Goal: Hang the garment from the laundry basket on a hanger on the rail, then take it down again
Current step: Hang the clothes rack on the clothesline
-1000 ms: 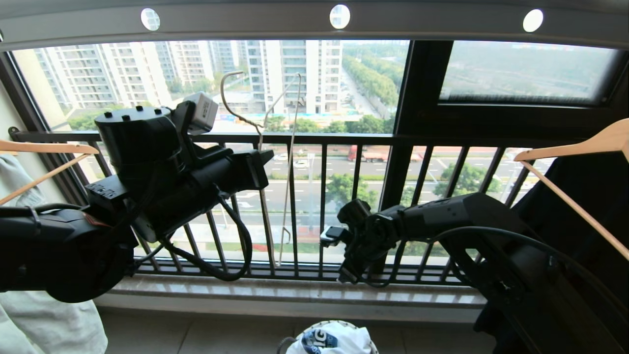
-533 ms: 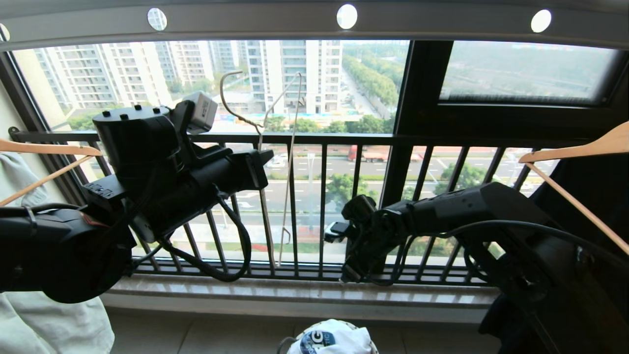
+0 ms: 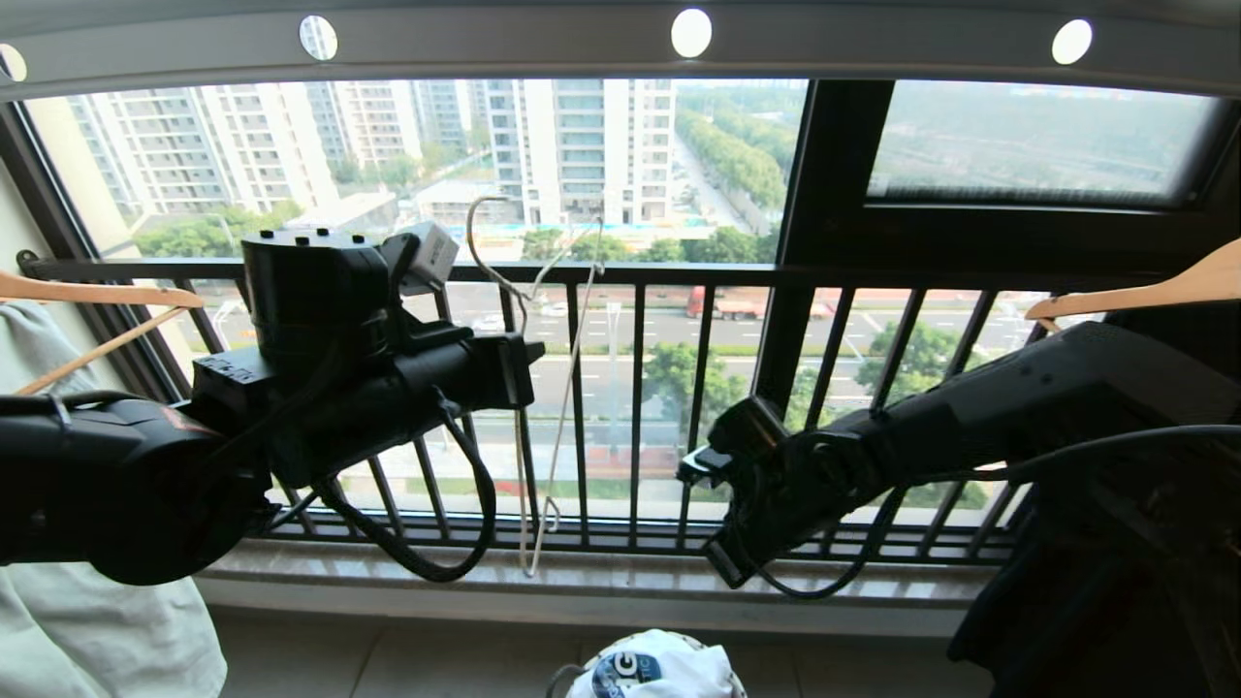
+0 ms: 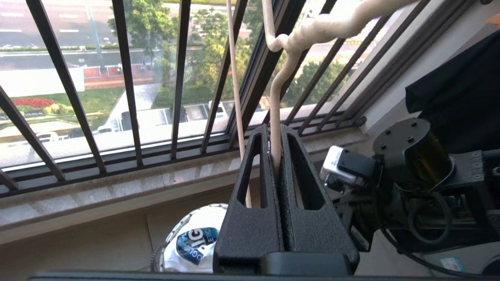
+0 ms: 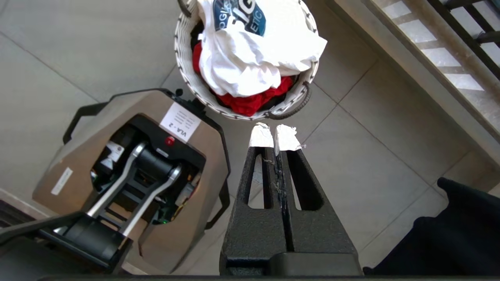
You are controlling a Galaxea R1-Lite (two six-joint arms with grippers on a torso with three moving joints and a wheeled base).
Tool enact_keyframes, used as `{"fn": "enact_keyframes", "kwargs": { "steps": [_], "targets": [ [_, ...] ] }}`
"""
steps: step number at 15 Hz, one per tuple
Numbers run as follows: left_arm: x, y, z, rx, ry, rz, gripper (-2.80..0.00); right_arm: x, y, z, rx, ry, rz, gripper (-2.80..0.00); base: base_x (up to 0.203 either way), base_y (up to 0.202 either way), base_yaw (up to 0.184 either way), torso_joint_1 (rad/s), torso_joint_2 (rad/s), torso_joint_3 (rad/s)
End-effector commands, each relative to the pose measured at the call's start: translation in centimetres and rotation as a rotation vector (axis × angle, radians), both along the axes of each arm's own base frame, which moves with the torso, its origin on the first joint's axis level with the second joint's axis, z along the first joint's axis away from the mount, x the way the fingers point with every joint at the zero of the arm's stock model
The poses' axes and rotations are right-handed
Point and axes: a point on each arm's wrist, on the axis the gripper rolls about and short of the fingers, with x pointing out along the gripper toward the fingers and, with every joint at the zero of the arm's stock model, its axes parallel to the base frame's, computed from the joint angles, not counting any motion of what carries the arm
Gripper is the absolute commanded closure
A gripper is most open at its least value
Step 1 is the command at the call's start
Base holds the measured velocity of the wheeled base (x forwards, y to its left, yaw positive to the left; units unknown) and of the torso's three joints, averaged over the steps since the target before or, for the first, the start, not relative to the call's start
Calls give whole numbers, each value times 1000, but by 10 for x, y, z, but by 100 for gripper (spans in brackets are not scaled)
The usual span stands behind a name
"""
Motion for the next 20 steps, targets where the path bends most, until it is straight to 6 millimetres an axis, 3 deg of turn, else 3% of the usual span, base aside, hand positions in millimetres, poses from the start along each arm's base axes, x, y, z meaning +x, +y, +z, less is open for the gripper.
{"fn": "enact_keyframes", "kwargs": {
  "steps": [1,6,11,16,20],
  "targets": [
    [-8,-3,-1,43,51,-24,0,-29,-11,33,45,-90,-54,0,0,0,0,0,0,0],
    [-37,1,-11,112,148,-64,0,-90,-39,80,46,-216,-201,0,0,0,0,0,0,0],
    [-102,44,2,186,272,-53,0,-142,-73,102,37,-292,-253,0,0,0,0,0,0,0],
    [-154,103,5,286,455,174,0,-153,-70,104,47,-300,-222,0,0,0,0,0,0,0],
    [-169,127,33,343,347,291,0,-158,-56,106,65,-321,-158,0,0,0,0,0,0,0]
  ]
}}
